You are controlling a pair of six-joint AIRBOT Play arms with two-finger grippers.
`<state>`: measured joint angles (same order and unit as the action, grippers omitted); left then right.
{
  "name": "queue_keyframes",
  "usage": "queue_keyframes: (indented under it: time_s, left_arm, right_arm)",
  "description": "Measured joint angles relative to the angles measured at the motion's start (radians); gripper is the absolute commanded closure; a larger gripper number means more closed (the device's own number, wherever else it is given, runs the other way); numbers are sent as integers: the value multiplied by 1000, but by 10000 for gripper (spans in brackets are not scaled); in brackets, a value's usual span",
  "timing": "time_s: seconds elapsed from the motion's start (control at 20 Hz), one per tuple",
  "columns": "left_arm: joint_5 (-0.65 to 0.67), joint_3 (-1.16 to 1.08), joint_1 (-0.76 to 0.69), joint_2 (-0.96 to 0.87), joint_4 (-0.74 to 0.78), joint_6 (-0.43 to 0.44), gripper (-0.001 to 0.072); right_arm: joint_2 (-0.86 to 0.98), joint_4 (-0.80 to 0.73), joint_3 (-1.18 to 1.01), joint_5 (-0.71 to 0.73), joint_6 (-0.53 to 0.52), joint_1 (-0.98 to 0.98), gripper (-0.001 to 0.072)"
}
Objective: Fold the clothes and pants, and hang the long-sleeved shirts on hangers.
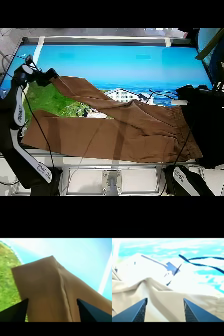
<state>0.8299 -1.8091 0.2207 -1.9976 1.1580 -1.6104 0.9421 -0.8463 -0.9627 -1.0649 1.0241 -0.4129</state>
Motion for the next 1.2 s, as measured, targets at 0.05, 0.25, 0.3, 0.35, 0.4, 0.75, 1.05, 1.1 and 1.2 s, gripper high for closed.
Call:
queue_keyframes:
  time_s: [0.05,0.25,0.3,0.35,0.4,0.75,1.05,1.1,1.2]
  left_arm:
    - [0,-21,-5,-25,6,-2,0]
    - [3,-65,-17,-77,62,-7,13]
    - [7,-69,-18,-84,70,-7,58]
    - [6,-73,-19,-89,76,-11,139]
    - [6,-75,-21,-94,80,-15,203]
    - [52,-117,-19,-105,91,-34,696]
    - [192,-169,80,22,127,-29,696]
    - [213,-171,99,48,130,-22,696]
    - [260,-174,133,89,140,-13,696]
  right_arm:
    - [2,1,0,11,3,10,204]
    - [6,2,0,29,12,27,205]
    - [6,0,0,33,12,29,206]
    - [6,2,0,37,13,31,206]
    - [6,1,0,40,13,31,205]
    - [6,-4,-3,61,15,33,344]
    - [8,-267,-9,22,101,25,246]
    - [17,-313,-1,14,126,14,246]
    - [56,-366,13,10,161,-11,219]
